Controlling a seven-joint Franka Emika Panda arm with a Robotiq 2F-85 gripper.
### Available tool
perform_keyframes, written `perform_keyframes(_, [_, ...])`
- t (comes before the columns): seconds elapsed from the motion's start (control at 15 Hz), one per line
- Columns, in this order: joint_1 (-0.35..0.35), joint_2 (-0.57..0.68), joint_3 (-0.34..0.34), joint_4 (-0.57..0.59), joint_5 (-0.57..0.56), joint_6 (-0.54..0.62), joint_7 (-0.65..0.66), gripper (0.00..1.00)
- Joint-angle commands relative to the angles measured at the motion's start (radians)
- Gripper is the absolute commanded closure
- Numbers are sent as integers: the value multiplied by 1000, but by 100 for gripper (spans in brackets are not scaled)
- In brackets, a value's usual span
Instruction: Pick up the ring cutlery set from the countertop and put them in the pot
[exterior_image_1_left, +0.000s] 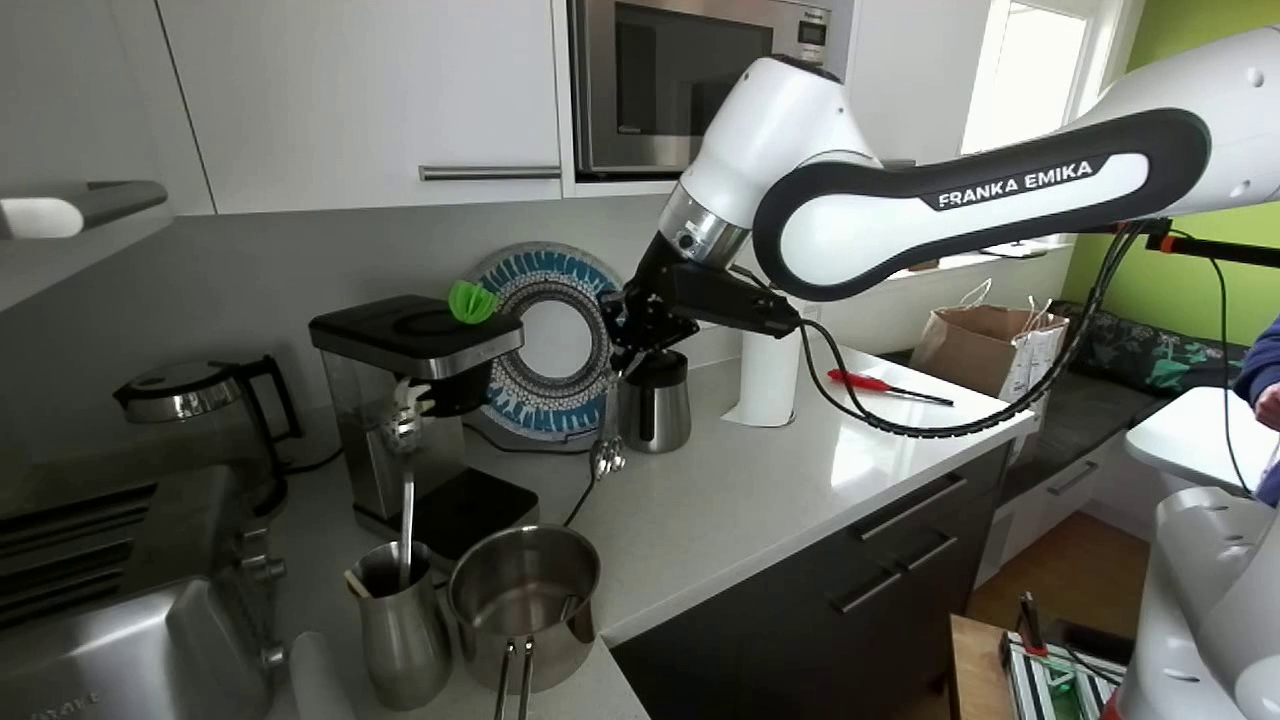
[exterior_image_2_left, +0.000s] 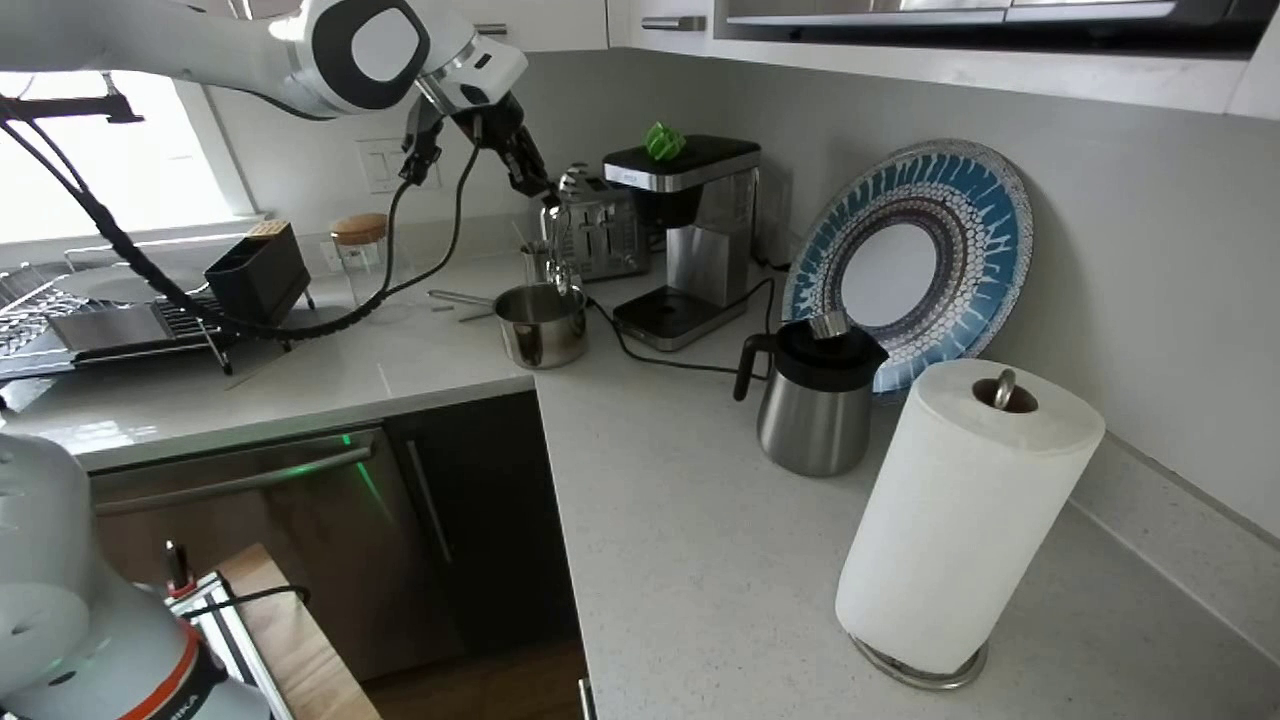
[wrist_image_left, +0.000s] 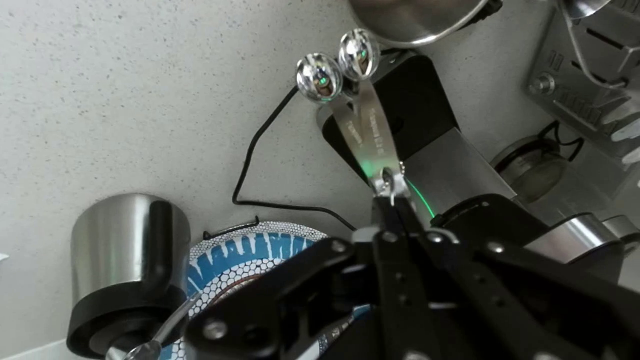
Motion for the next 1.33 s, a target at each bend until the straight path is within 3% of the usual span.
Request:
perform_keyframes(0.0, [-1,86,9,73,-48,3,-3,99])
perform_keyframes(0.93, [86,245,22,202,-197,-58,18,99])
perform_keyframes(1.27, [136,301,23,267,-171,-145,-32,99])
